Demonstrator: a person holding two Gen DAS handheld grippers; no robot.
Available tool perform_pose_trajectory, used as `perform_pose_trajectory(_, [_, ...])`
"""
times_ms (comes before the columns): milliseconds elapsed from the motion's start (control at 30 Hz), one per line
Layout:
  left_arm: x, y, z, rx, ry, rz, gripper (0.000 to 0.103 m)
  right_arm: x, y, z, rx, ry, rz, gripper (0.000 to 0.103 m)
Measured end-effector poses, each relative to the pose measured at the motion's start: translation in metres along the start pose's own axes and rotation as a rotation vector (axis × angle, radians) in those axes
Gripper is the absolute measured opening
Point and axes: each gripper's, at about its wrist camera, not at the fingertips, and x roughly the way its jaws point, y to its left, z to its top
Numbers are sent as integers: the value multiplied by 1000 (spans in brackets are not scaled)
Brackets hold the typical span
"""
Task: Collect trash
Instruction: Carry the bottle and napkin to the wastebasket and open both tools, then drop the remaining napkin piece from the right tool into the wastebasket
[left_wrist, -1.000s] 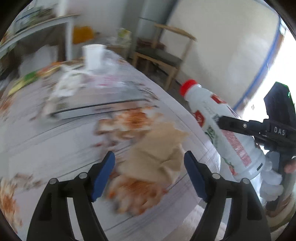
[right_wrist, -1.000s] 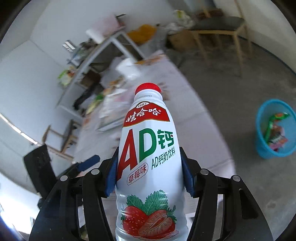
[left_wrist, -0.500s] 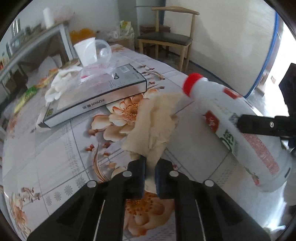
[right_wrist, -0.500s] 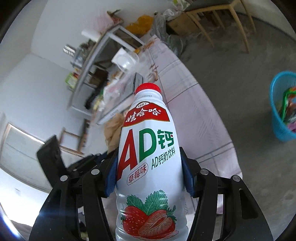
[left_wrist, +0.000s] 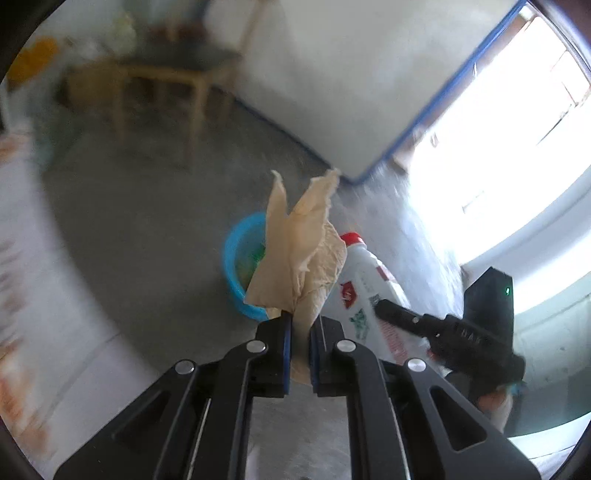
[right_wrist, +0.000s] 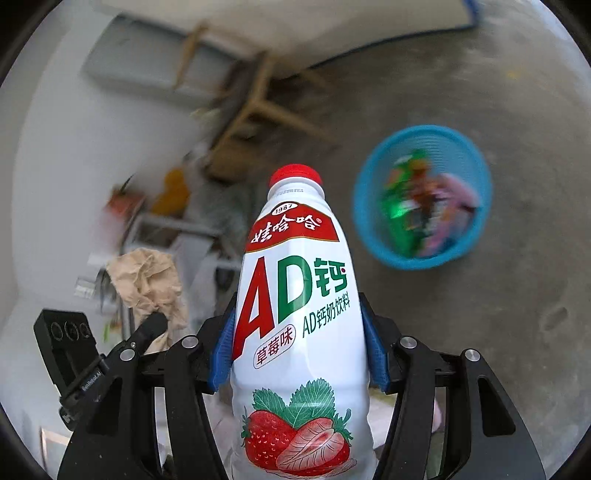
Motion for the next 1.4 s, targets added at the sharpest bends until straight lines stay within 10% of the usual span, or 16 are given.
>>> perform_pose_trajectory(100, [53, -11, 31, 9, 79, 17, 10, 14, -20, 25, 83, -17, -17, 57])
perform_pose_trajectory(233, [109, 0, 73, -92, 57, 36, 64, 61, -54, 70, 180, -24, -25, 72])
perform_pose_trajectory(633, [54, 19, 59, -106, -51, -7, 64, 60, -105, 43, 283, -94, -114, 66])
perform_pose_trajectory(900, [-47, 36, 26, -72, -177, -28, 64, 47, -42, 55, -13, -104, -201, 61])
perform_pose_trajectory(1133, [-151, 84, -50, -106, -328, 36, 64, 153, 56, 87, -450, 78, -295, 73])
perform_pose_trajectory(1400, [-217, 150, -135, -281, -449, 91, 66, 311, 51, 113, -550, 250, -515, 63])
